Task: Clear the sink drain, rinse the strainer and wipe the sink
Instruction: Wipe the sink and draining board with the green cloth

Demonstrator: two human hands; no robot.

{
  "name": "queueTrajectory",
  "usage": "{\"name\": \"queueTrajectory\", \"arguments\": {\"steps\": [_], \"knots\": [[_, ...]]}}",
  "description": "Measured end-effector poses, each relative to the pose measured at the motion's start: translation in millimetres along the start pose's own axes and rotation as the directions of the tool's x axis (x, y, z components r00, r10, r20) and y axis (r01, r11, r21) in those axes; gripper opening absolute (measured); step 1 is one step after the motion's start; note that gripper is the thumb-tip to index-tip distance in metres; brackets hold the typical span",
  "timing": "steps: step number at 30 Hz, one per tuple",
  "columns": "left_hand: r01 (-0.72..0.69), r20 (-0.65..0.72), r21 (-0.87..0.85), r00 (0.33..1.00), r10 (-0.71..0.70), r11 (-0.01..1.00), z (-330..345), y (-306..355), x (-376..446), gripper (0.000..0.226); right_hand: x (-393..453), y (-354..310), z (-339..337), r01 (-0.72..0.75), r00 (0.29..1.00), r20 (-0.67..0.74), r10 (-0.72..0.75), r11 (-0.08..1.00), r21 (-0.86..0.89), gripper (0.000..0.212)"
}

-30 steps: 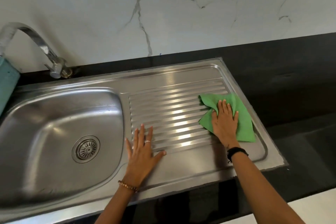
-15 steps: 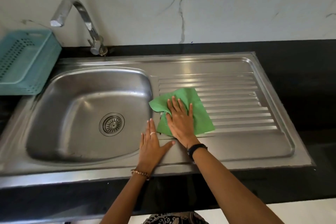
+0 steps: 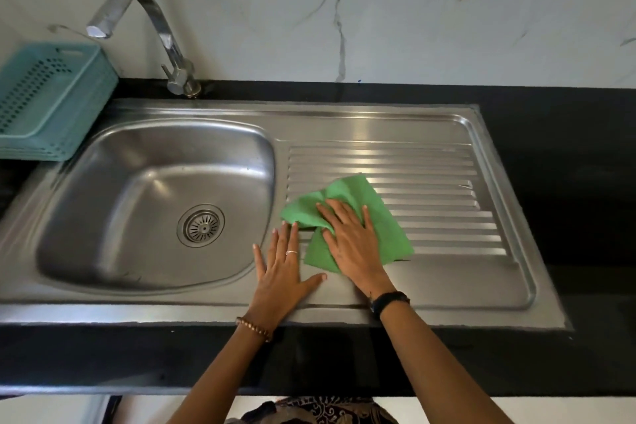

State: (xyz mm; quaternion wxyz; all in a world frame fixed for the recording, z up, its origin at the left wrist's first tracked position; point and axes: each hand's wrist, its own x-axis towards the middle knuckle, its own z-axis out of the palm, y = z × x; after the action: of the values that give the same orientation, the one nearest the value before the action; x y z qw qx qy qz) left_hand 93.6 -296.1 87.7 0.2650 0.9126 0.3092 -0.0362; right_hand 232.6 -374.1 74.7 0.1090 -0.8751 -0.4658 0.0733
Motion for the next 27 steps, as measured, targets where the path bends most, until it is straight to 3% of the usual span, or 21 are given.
{"name": "queueTrajectory", "arguments": {"steps": [8, 14, 18, 23, 27], "knots": [[-0.180, 0.106, 0.076, 0.979, 0.172, 0.981, 43.3, 94.2, 21.2, 0.087, -48.4, 126.0, -40.5, -0.217, 0.974, -0.068, 0.216, 0.976, -0.021, 0.048], [-0.158, 0.145, 0.143, 0.980, 0.137, 0.977, 58.4, 106.8, 15.5, 0.084, -65.3, 181.6, -59.0, -0.311, 0.944, -0.105, 0.312, 0.950, 0.028, 0.045], [-0.145, 0.117, 0.178, 0.985, 0.126, 0.973, 59.2, 105.6, 14.1, 0.085, -73.4, 188.3, -57.2, -0.308, 0.949, -0.081, 0.305, 0.951, -0.035, 0.050], [-0.151, 0.092, 0.169, 0.986, 0.137, 0.974, 61.6, 102.5, 12.8, 0.083, -93.1, 165.4, -46.5, -0.434, 0.896, -0.077, 0.438, 0.899, 0.055, 0.054], [-0.176, 0.087, 0.125, 0.982, 0.166, 0.977, 59.4, 95.4, 12.4, 0.080, -96.7, 166.7, -45.7, -0.434, 0.893, -0.077, 0.444, 0.894, 0.113, 0.053]]}}
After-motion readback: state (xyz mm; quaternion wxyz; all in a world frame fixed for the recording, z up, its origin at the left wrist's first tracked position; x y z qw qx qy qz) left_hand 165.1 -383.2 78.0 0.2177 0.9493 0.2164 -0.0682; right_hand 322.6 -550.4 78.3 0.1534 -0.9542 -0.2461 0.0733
